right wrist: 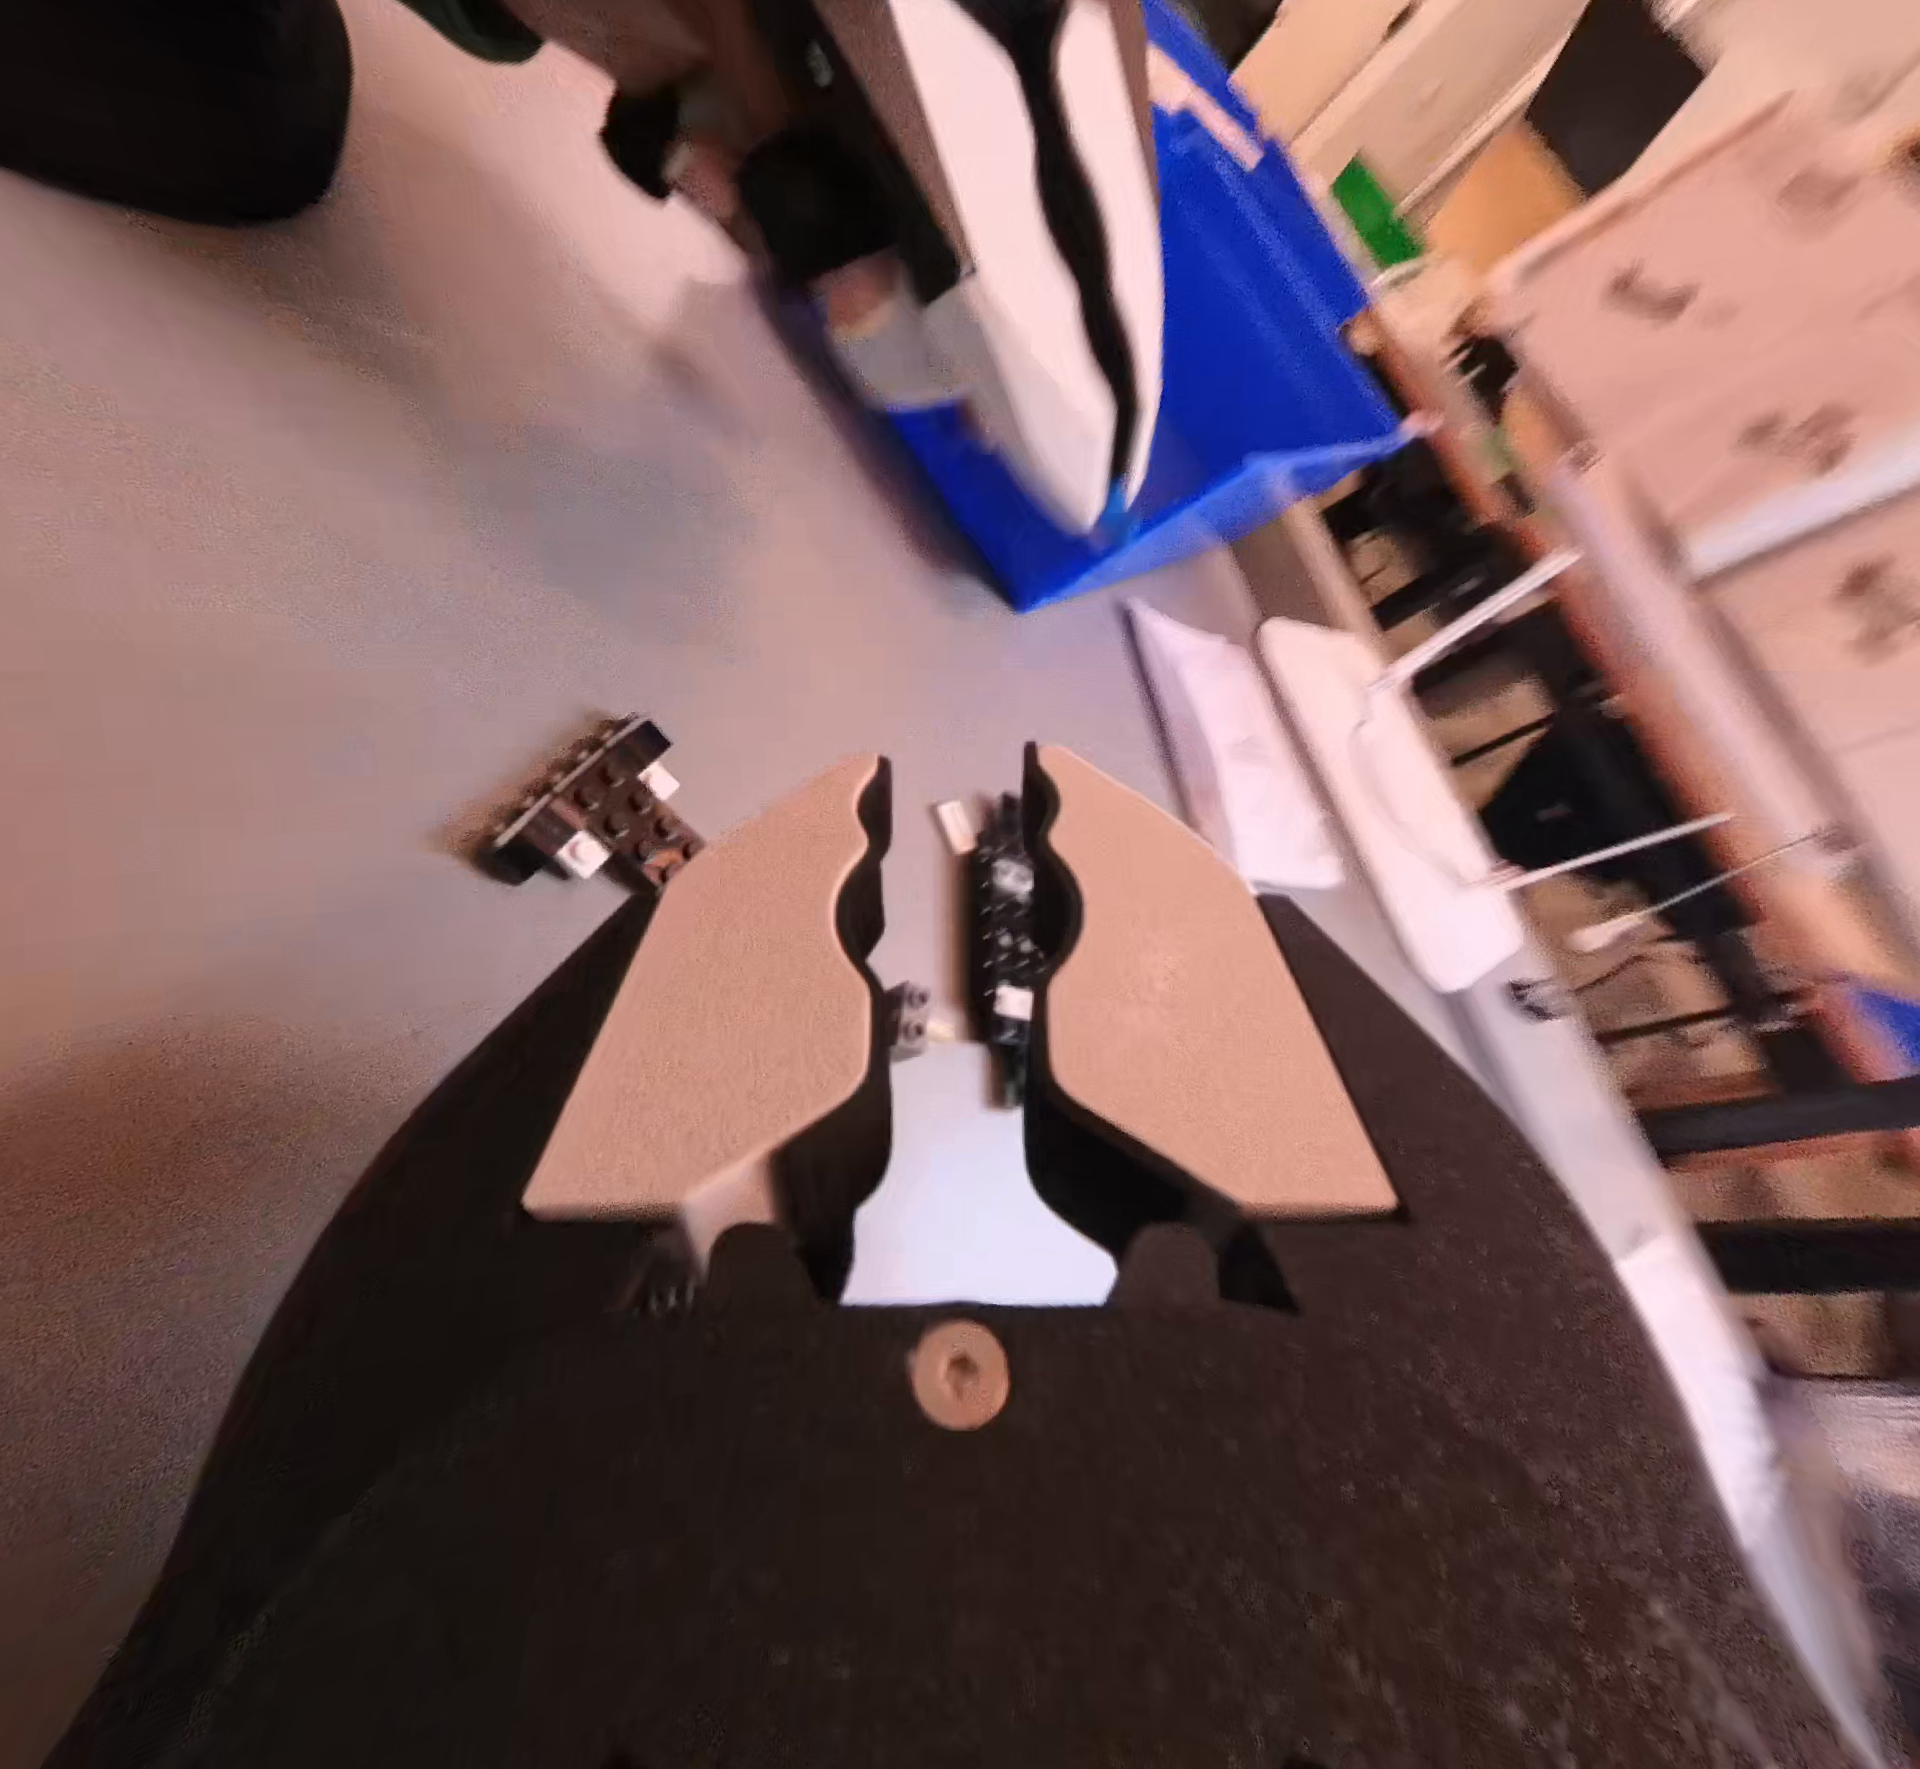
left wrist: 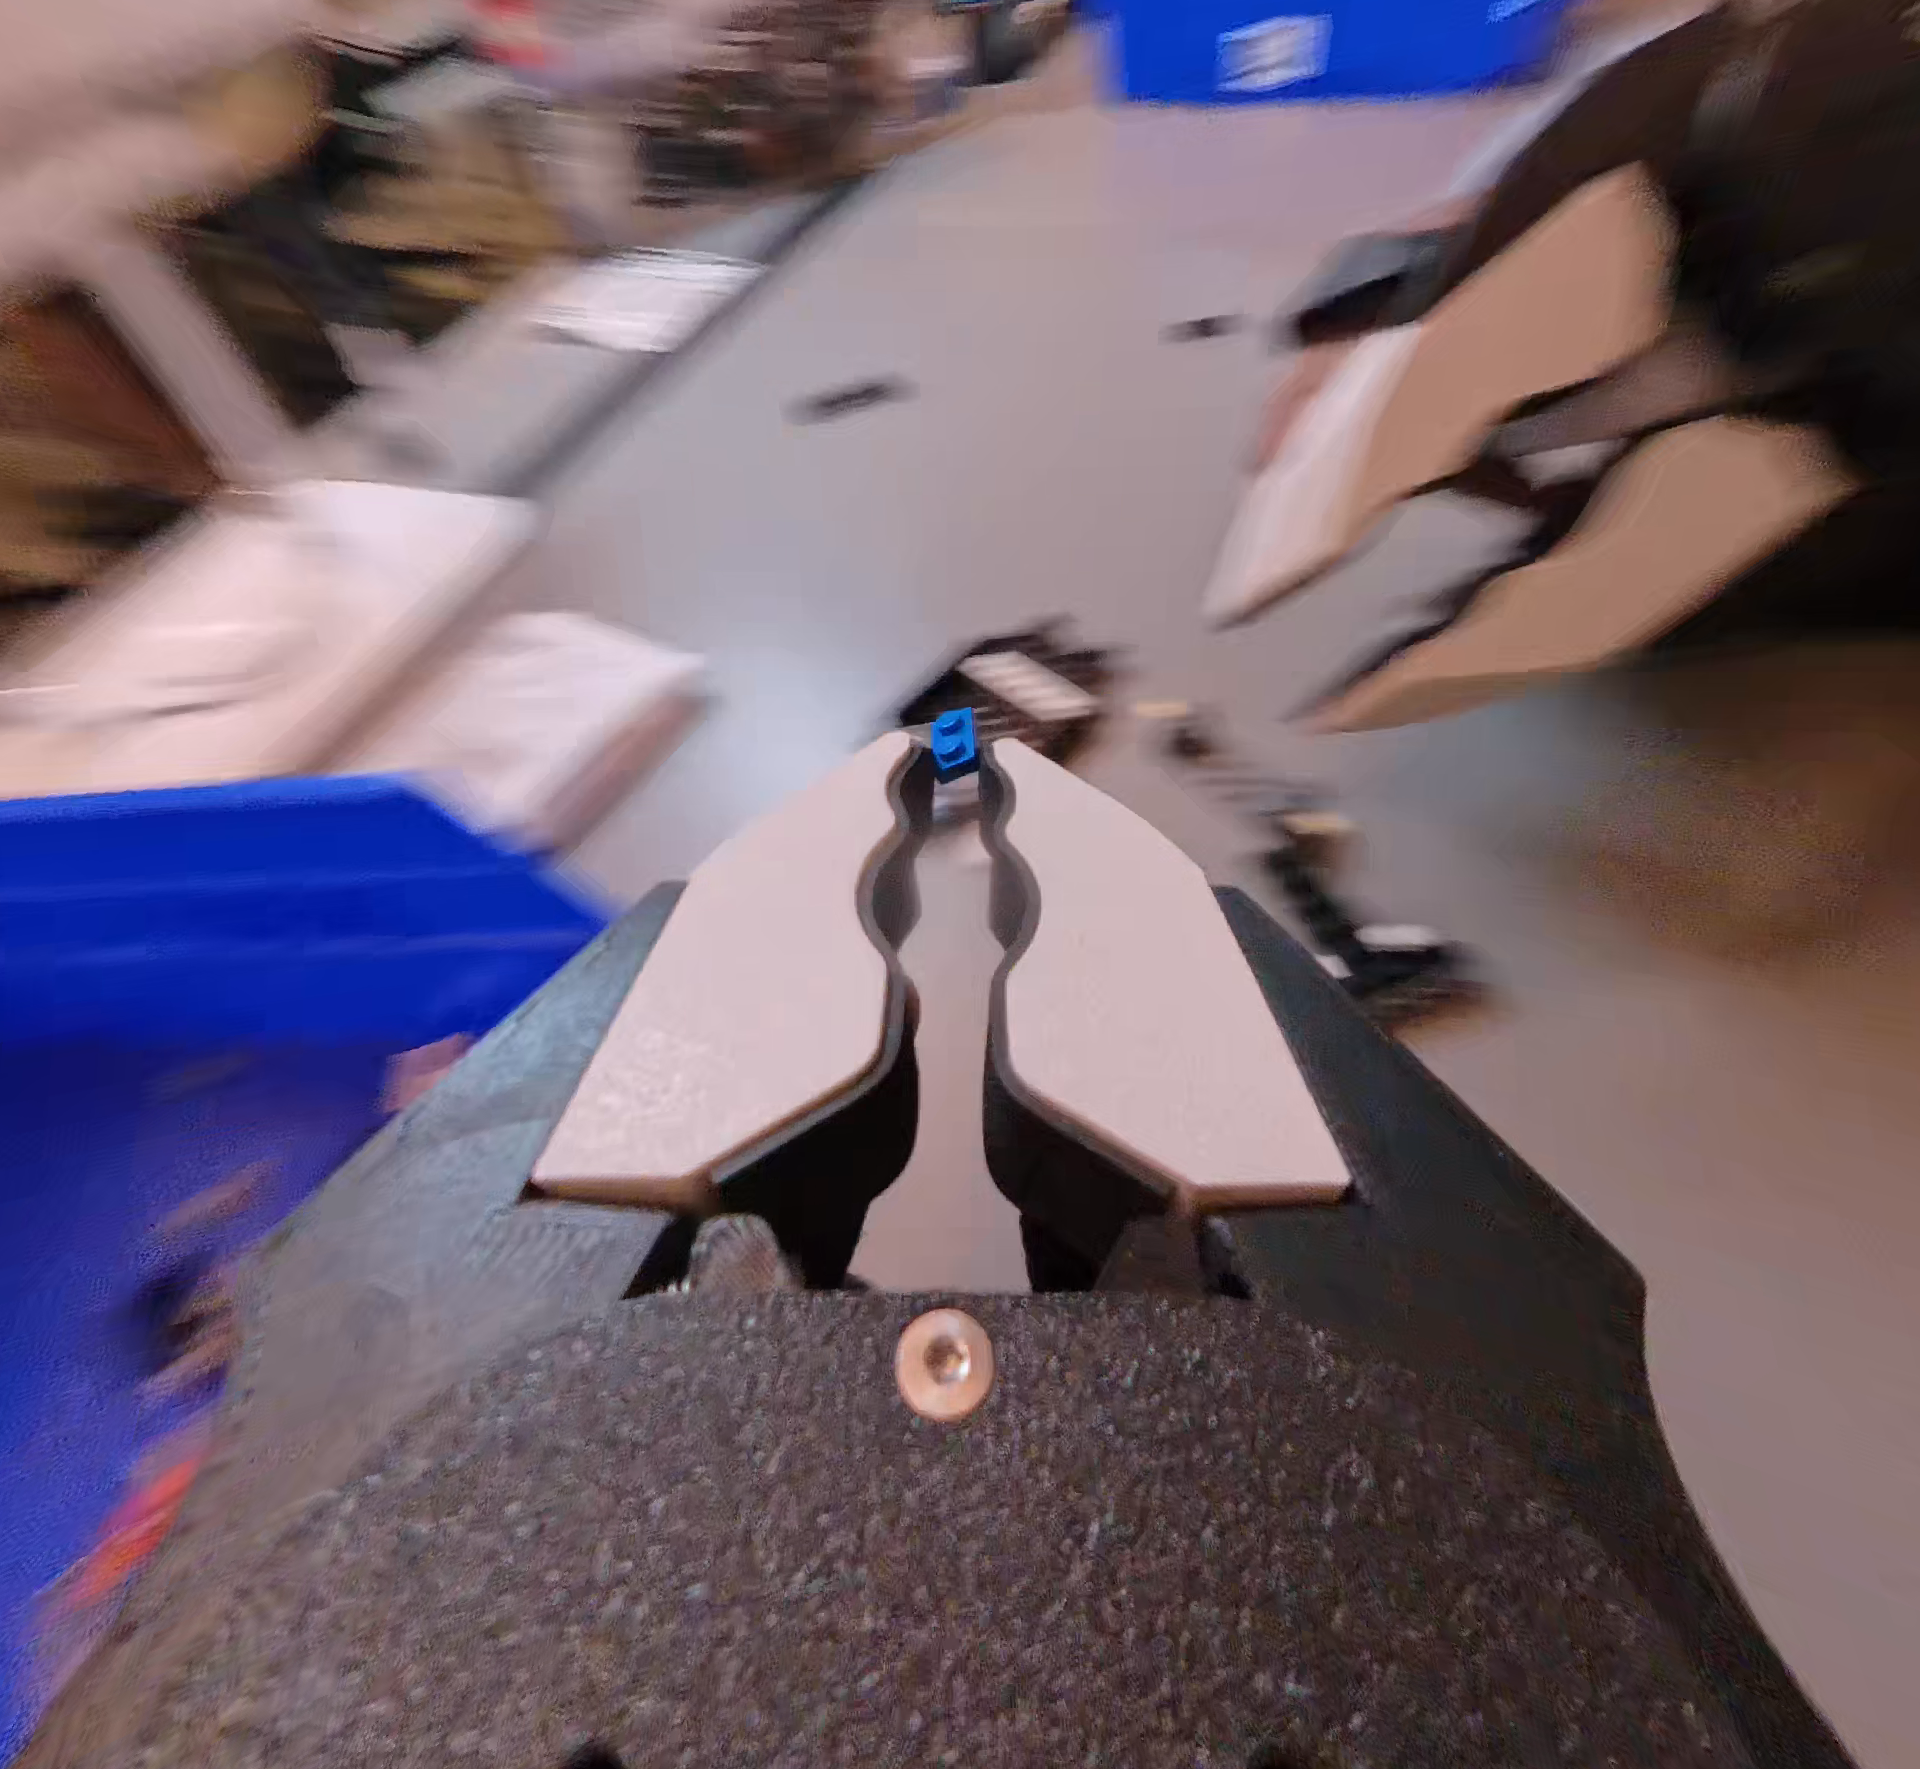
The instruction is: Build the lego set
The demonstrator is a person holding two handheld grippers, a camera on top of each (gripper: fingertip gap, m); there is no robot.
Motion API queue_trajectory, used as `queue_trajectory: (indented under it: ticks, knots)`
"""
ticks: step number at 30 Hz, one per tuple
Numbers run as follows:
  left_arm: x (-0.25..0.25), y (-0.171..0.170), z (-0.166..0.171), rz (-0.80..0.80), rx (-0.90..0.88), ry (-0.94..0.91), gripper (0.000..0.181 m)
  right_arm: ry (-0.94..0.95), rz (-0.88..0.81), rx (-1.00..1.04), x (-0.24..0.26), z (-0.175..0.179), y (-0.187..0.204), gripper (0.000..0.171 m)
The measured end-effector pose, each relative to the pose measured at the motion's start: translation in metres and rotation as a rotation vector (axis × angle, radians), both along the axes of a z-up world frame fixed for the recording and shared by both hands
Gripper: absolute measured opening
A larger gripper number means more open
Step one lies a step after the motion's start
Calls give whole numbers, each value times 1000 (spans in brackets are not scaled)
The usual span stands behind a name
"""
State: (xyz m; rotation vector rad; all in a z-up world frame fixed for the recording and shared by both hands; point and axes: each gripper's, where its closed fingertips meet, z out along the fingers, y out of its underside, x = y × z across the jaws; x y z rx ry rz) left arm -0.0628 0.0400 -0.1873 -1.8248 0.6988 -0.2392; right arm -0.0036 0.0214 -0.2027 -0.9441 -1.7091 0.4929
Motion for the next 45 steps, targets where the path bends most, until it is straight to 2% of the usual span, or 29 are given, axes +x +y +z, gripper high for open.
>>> queue_trajectory:
  ticks: [2, 3, 4, 5, 7, 10, 12, 16, 17, 20, 22, 24, 27, 30, 34, 37, 39, 42, 45]
  knots:
    - [-62, 17, 3, 294, 49, 163, 8, -39, 17, -114, 3, -8, 4, 24]
    - [-89, 19, -4, 414, -2, 204, 8, -66, 30, -147, 4, -13, 5, 25]
    - [-109, 20, -13, 511, -71, 201, 19, -105, 50, -179, 6, -19, 4, 25]
    - [-117, 19, -21, 535, -134, 166, 42, -142, 70, -209, 7, -25, 2, 25]
    - [-121, 19, -32, 544, -210, 98, 62, -199, 101, -242, 9, -36, -2, 26]
    - [-114, 18, -31, 481, -192, 112, 65, -256, 136, -266, 11, -46, -9, 29]
    - [-102, 16, -29, 404, -159, 150, 59, -294, 175, -269, 11, -49, -15, 31]
    - [-43, -6, -34, 52, -209, 76, 37, -433, 267, -219, 10, -54, -20, 34]
    - [-32, -11, -35, -9, -221, 66, 37, -475, 293, -203, 10, -55, -20, 34]
    - [-40, -6, -27, 26, -155, 89, 33, -624, 377, -170, 5, -57, -22, 34]
    - [-41, -7, -14, 8, -123, 6, 27, -759, 422, -164, 6, -67, -23, 32]
    - [-32, -16, -5, -72, -124, -74, 25, -858, 466, -167, 8, -75, -27, 17]
    - [-10, -37, -16, -243, -194, -99, 30, -777, 475, -175, -3, -65, -32, 16]
    - [9, -55, -36, -371, -310, -103, 37, -460, 402, -154, -22, -29, -27, 16]
    - [31, -61, -20, -458, -383, -323, 39, -246, 253, 82, -16, 1, -13, 15]
    - [35, -54, 1, -451, -414, -534, 27, -180, 187, 283, -12, 6, -10, 15]
    - [37, -53, 4, -457, -462, -619, 26, -168, 177, 357, -12, 3, -12, 16]
    - [38, -46, -1, -398, -495, -647, 12, -163, 152, 470, -14, -2, -9, 15]
    - [33, -36, -6, -307, -501, -635, 10, -140, 128, 505, -13, -3, -5, 15]
